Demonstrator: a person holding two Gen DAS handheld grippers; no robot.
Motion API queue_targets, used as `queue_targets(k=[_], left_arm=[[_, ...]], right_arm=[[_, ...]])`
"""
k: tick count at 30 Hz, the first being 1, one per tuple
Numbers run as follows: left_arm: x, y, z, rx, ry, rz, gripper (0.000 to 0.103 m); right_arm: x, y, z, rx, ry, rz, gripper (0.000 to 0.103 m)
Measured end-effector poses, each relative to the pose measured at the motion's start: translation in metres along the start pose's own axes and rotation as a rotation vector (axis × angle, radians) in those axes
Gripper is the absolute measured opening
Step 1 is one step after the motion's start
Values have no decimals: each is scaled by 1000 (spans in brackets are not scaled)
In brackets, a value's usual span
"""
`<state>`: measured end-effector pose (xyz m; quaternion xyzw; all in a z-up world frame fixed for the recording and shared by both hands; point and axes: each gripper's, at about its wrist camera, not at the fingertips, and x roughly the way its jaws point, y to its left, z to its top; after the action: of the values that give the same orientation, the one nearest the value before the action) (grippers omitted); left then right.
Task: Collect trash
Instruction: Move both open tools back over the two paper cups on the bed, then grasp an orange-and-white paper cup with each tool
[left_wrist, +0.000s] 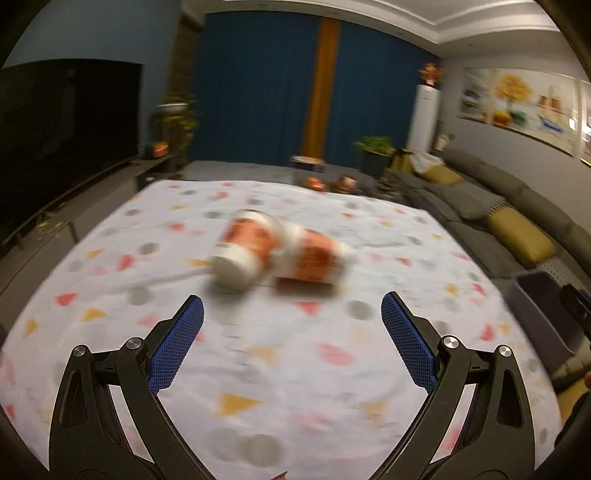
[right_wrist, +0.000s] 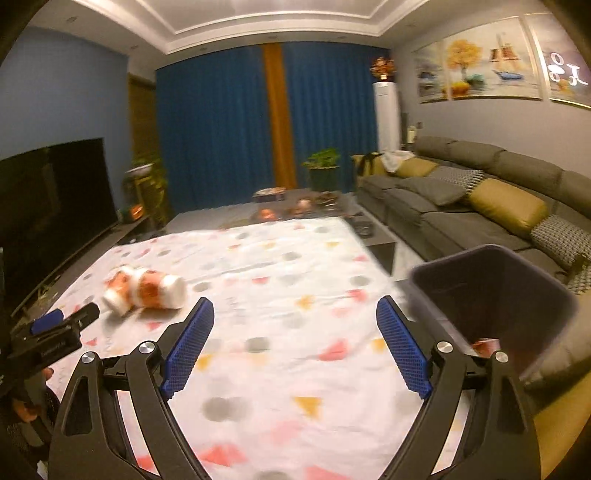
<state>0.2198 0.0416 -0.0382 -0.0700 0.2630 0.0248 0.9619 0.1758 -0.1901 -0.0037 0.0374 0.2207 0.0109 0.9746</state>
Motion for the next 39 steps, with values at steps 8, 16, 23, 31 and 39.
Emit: queue_targets(k=[8, 16, 23, 31, 39], left_arm=[[7, 72, 10, -75, -5, 114, 95], [25, 114, 24, -154, -5, 143, 95], [45, 128, 31, -155, -1, 143, 95], [58, 133, 32, -151, 11, 136, 95], [67, 131, 32, -144, 27, 110, 95]], right_arm=[[43, 82, -6, -55, 47, 76, 92], [105, 143, -3, -65, 113, 101, 96], [158, 179, -2, -77, 172, 112, 96], [194, 188, 1, -12, 221, 110, 96], [213, 185, -1, 12, 271, 109, 90]])
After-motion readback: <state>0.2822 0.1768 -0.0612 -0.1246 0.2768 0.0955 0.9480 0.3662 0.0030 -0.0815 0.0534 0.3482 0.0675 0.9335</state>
